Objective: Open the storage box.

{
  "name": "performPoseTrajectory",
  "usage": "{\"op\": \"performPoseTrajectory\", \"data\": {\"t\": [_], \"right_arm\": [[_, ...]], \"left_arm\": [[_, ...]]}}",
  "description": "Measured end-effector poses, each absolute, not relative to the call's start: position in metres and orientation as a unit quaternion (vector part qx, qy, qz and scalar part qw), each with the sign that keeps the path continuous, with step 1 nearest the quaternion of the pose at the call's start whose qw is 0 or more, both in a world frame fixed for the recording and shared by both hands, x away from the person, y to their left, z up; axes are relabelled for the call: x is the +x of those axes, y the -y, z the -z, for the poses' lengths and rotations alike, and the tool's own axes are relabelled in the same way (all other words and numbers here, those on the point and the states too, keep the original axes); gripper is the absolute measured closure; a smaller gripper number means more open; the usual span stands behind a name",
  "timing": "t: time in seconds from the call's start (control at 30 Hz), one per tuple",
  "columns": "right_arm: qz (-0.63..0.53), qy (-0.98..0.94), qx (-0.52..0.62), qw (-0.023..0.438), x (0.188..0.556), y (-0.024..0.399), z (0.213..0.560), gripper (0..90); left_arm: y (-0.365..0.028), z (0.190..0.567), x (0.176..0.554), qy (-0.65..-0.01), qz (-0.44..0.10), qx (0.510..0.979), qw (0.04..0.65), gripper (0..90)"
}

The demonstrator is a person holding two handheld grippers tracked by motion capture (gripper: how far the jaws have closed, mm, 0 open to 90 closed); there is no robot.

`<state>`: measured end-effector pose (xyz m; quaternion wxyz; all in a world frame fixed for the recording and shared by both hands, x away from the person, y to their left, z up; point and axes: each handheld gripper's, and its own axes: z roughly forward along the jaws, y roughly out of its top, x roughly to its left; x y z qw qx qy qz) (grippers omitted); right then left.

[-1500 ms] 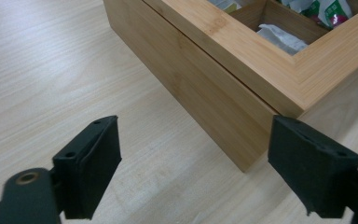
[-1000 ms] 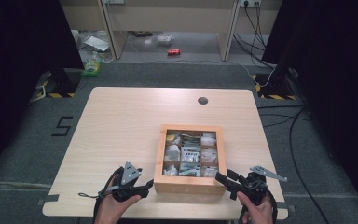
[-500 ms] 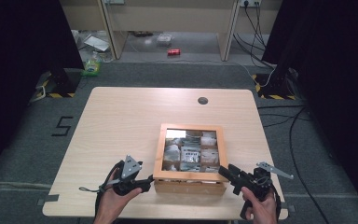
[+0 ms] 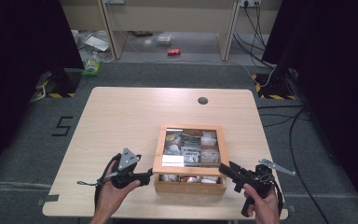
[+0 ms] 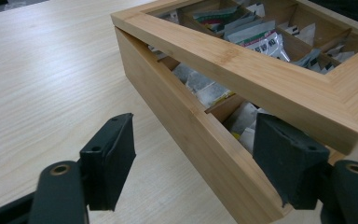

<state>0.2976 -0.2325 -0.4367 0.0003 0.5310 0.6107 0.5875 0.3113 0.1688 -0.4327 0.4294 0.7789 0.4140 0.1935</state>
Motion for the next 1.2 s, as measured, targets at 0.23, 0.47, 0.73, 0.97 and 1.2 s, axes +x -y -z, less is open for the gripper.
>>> {"op": "performPoseTrajectory", "data": {"t": [0.23,0.47,0.73,0.97,1.2], "right_arm": [[-0.591,-0.631,0.503,-0.008,0.289,0.238,0.43,39.7],[-0.559,-0.689,0.46,0.043,0.274,0.23,0.428,34.2],[-0.489,-0.743,0.435,0.138,0.267,0.216,0.426,36.8],[-0.495,-0.734,0.44,0.152,0.275,0.209,0.423,39.8],[-0.508,-0.723,0.443,0.15,0.283,0.206,0.416,40.4]], "left_arm": [[-0.168,0.43,0.313,-0.414,-0.195,0.781,0.425,28.5],[-0.168,0.429,0.317,-0.417,-0.195,0.78,0.424,28.5],[-0.168,0.425,0.319,-0.417,-0.196,0.779,0.425,28.5],[-0.169,0.424,0.32,-0.42,-0.19,0.774,0.434,28.2],[-0.174,0.418,0.326,-0.428,-0.187,0.76,0.452,18.6]]}}
